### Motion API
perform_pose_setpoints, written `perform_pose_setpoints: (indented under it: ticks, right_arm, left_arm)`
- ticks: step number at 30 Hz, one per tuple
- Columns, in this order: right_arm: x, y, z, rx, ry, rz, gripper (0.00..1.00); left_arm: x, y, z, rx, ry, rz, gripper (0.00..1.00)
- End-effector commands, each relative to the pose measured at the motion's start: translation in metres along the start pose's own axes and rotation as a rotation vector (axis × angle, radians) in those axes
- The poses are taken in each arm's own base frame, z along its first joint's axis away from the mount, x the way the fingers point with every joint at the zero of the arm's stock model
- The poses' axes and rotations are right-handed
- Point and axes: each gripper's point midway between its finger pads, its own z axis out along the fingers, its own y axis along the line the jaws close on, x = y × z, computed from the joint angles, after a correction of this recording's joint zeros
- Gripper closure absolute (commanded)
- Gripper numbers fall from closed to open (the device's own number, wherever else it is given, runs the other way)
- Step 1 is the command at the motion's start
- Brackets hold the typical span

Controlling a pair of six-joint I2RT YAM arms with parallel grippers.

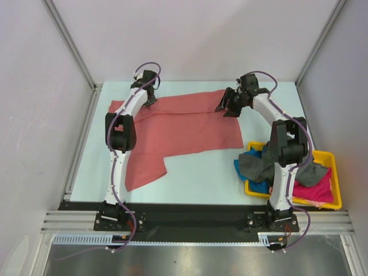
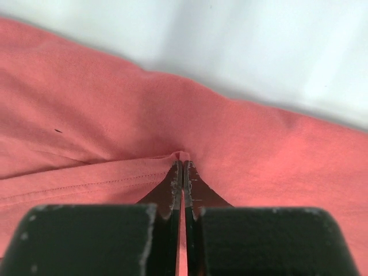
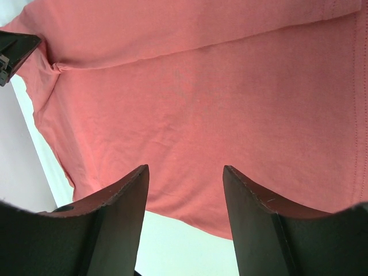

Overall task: Fold and stack the t-shirts
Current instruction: Fold the tshirt

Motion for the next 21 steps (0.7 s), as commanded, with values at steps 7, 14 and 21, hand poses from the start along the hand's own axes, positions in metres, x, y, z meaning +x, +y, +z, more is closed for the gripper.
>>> perform_pose_setpoints:
  ticks: [7,14,21]
  right_arm:
    - [-0.009,0.016,-0.007,-0.039,-0.034,-0.015,0.41]
    - [-0.010,0.014,-0.005,-0.034,-0.031,-0.015,0.41]
    - [-0.008,0.012,-0.001,-0.034,-0.020,-0.009,0.41]
  left_arm:
    - [-0.043,-0.022,-0.050,0.078,-0.122,-0.006,1.00]
    - [-0.044,-0.035,-0.047,0.133,-0.130,0.006,1.00]
    - [-0.041,-0.038,-0.044,0.146,-0.119,0.009,1.00]
